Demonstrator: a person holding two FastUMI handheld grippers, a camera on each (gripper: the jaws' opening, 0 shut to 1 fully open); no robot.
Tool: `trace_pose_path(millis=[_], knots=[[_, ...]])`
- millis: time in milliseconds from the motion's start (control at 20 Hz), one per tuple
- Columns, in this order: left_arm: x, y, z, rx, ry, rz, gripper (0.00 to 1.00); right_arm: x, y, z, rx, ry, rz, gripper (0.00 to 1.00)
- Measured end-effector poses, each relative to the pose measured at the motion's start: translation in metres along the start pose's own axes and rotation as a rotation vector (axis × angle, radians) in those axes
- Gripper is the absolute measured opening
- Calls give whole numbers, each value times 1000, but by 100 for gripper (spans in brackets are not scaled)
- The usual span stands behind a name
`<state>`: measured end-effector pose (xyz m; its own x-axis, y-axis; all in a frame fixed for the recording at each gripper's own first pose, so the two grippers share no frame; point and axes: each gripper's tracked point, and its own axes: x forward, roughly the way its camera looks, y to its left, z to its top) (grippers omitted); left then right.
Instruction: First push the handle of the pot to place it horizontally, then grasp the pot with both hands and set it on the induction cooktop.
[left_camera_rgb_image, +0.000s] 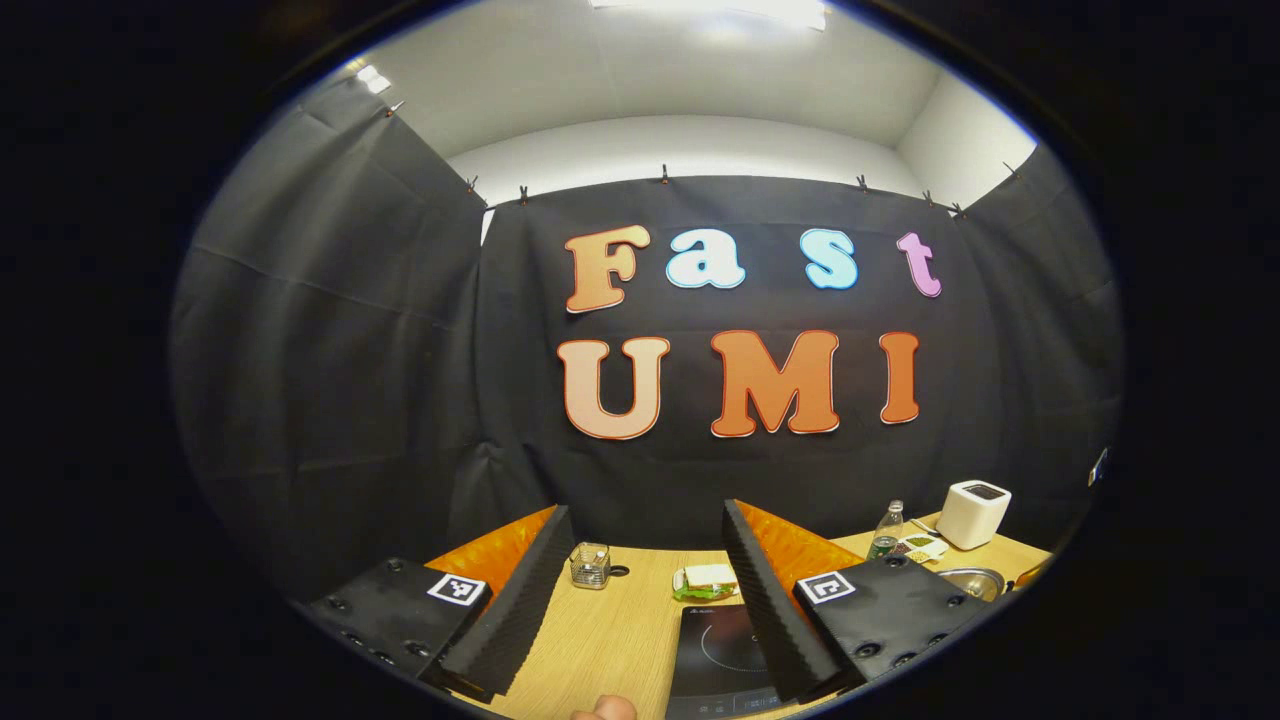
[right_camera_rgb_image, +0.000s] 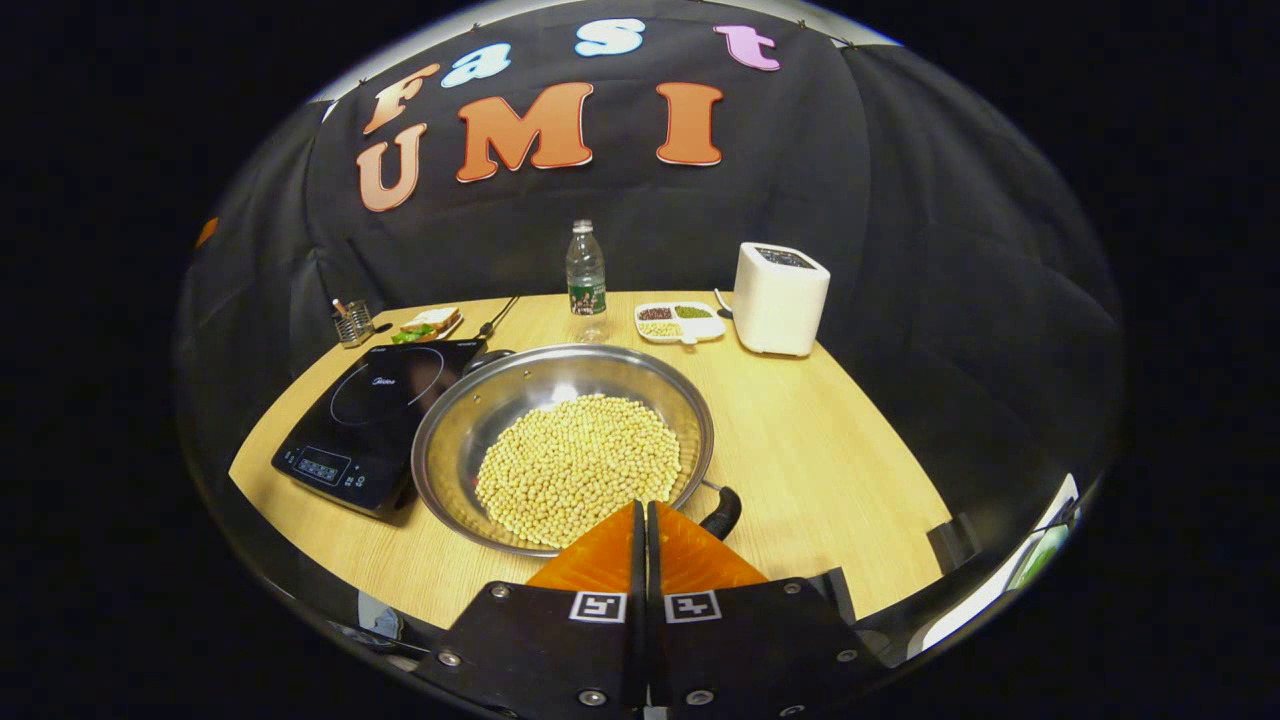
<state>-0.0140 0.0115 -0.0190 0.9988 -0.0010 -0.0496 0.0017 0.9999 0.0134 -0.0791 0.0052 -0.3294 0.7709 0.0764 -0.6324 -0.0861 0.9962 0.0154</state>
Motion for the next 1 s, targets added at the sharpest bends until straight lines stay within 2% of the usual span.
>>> trace_pose_path(millis=[250, 500, 750, 1000], knots=[[-1, 0, -6, -10, 12, -3, 99, 10, 9, -30, 18, 82, 25, 0], [2, 3, -7, -13, 12, 2, 98, 19, 5, -46, 27, 143, 7, 0], [5, 4, -12, -8, 21, 7, 99, 24, 8, -50, 74, 166, 18, 0], [8, 2, -15, -4, 28, 8, 99, 33, -6, -46, 111, 163, -11, 0]])
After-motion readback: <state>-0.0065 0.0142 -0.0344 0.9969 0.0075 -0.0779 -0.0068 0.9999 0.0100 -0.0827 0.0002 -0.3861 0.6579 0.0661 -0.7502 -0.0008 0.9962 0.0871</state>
